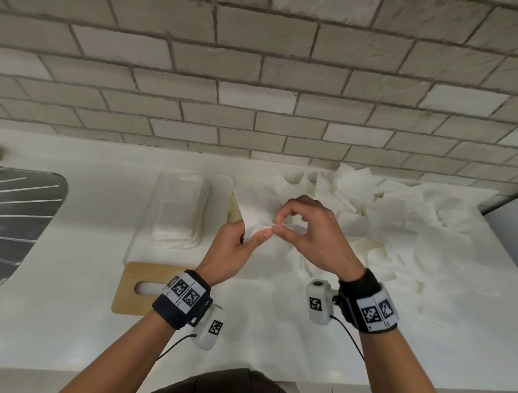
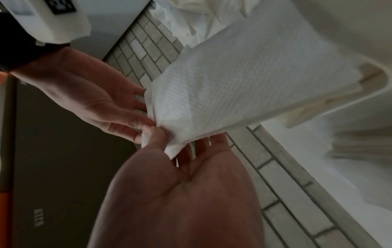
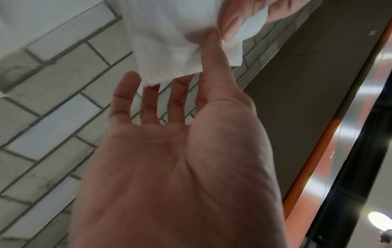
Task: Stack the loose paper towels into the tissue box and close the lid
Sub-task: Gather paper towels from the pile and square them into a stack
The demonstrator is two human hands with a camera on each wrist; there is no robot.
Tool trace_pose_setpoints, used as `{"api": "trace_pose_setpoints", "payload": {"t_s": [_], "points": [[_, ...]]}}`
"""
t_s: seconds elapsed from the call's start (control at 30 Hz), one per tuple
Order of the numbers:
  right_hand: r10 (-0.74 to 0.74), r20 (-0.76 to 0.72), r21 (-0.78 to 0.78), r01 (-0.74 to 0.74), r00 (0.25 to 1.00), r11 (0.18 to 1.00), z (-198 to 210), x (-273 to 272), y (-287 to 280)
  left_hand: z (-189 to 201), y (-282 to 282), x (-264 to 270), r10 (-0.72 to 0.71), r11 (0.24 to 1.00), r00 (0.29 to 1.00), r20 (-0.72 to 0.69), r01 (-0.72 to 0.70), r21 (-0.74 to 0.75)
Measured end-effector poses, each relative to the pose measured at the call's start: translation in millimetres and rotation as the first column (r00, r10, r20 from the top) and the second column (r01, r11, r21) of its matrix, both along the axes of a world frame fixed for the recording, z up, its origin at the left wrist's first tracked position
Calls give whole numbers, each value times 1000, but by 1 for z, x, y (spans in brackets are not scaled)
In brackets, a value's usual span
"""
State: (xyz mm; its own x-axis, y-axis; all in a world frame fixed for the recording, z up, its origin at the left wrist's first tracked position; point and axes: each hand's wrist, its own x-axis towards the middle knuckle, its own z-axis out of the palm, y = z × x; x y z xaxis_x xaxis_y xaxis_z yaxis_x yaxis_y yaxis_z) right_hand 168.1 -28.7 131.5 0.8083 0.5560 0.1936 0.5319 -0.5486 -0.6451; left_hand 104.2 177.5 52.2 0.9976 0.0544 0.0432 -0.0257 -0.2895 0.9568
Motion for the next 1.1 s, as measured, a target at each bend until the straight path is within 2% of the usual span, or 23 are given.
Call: {"api": "trace_pose_setpoints", "payload": {"t_s": [0.07,0.13,0.2,0.27,0.3,0.37,0.43,0.47,0.53,0.6,0.7,0.83,0.97,1.03,1.1], "points": [[77,-69,-30,-79,995,996,4,6,8,3,5,-2,29,999,999,-24,-29,-28],[99,-168,-60,-111,981,992,4,17,14,11,12,-4,170,984,985,-42,-171,-44],[65,-215,-126,-94,975,988,-2,37,21,15,26,-4,322,946,946,-32,-324,-37],[-16,-183,-183,-18,983,983,-9,61,32,14,47,-1,424,906,906,-19,-424,16],[-58,-120,-213,32,991,976,-10,72,38,14,59,-1,455,890,890,-20,-454,42],[-141,123,-172,161,982,972,-7,86,50,16,80,-2,495,867,869,-2,-494,61],[-242,347,14,253,906,967,1,84,56,19,97,-5,529,848,848,31,-530,32],[-269,418,96,253,867,963,3,78,56,22,102,-8,537,844,843,30,-537,1],[-232,509,121,198,829,973,-6,60,58,26,111,-13,554,832,832,20,-552,-55],[-119,552,-19,156,825,988,-30,40,64,28,115,-16,564,823,826,8,-561,-92],[29,503,-282,132,864,950,-80,19,74,28,116,-18,573,815,820,5,-569,-108],[132,312,-525,55,941,849,-128,7,84,31,112,-20,531,837,847,-3,-525,-151],[109,226,-555,36,968,831,-137,7,93,36,102,-18,472,867,881,-6,-466,-176],[155,150,-548,-48,976,835,-141,7,96,37,96,-17,445,872,895,-33,-442,-213],[199,-1,-556,-166,980,815,-140,6,96,37,90,-14,434,861,897,-86,-441,-255]]}}
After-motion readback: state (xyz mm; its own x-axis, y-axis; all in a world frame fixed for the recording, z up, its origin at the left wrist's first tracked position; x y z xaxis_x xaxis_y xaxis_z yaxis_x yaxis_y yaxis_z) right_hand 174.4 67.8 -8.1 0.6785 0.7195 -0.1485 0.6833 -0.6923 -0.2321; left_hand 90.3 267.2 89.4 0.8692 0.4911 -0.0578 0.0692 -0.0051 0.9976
